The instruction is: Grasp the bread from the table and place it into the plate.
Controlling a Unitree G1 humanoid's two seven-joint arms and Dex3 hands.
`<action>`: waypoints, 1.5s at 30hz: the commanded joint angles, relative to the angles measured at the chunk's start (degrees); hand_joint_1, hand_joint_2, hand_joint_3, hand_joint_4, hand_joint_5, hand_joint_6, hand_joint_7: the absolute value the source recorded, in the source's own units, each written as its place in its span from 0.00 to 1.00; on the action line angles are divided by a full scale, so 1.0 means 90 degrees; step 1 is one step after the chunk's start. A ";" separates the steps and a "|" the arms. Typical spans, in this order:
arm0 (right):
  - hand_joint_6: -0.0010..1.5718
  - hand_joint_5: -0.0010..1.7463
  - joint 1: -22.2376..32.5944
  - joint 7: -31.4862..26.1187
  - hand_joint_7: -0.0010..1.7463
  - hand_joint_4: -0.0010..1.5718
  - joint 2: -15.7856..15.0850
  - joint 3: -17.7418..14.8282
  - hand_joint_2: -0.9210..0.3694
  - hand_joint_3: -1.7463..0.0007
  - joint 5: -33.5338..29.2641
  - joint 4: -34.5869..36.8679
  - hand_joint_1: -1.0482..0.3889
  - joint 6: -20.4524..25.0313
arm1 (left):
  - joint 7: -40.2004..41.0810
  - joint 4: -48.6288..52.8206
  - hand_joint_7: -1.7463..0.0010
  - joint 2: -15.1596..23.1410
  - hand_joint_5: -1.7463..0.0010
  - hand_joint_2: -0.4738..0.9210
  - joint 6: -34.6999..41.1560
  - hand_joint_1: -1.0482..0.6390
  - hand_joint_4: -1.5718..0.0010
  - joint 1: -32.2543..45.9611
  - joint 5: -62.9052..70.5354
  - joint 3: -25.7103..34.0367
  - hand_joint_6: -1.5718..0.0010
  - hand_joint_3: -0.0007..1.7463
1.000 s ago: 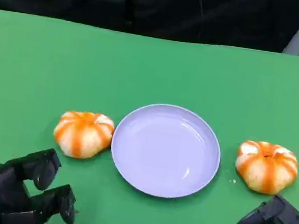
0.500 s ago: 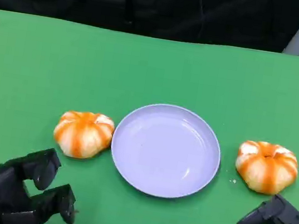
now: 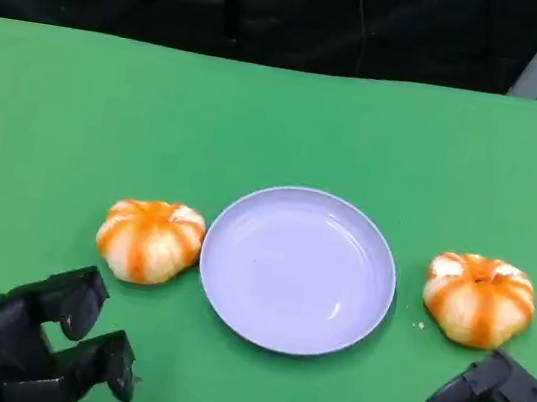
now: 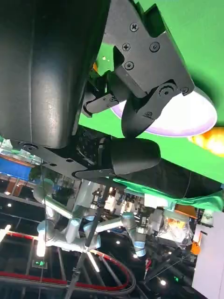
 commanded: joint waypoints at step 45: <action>0.47 1.00 -0.0107 0.0122 0.87 0.54 -0.0091 -0.0053 0.30 0.31 0.0168 0.0084 0.64 -0.0087 | 0.3416 0.4079 1.00 0.0782 0.92 0.96 -0.3409 0.05 0.90 -0.3656 1.0801 -0.3340 0.75 0.00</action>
